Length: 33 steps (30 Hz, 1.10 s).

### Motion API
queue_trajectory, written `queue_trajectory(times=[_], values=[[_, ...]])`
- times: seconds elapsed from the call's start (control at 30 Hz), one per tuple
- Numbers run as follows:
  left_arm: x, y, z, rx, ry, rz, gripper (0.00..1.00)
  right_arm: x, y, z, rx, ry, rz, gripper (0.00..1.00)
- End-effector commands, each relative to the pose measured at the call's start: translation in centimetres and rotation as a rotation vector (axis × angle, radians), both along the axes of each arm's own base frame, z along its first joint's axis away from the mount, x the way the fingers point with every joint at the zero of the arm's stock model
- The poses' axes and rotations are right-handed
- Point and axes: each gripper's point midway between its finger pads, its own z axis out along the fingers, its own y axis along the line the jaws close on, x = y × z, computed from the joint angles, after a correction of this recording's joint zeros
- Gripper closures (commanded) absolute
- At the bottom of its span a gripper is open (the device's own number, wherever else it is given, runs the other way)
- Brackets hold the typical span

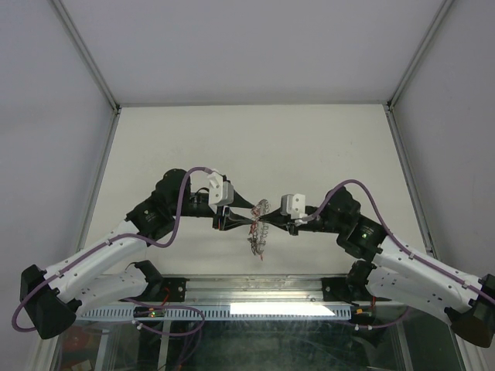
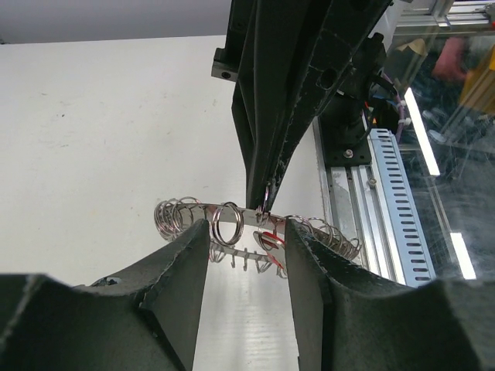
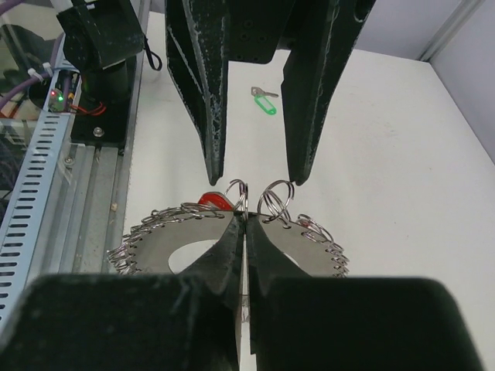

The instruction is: Put the keys on the keyring

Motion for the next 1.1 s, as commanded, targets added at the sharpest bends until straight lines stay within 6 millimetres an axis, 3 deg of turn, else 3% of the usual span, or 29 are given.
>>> queue_trajectory(times=[0.0,0.47,0.87,1.07], values=[[0.1,0.0,3.1,-0.062,-0.080,-0.005,0.58,-0.4,0.4,5.3,0.176,-0.030,0.028,1.00],[-0.2,-0.5,3.9,-0.096,-0.068,-0.037,0.66,-0.4,0.3,5.6,0.205,-0.019,0.031,1.00],[0.9,1.3,5.6,-0.137,-0.136,0.109,0.56,0.4,-0.1,5.2,0.194,-0.034,-0.018,1.00],[-0.4,1.0,6.0,-0.150,-0.135,0.035,0.61,0.4,0.1,5.3,0.192,-0.035,-0.011,1.00]])
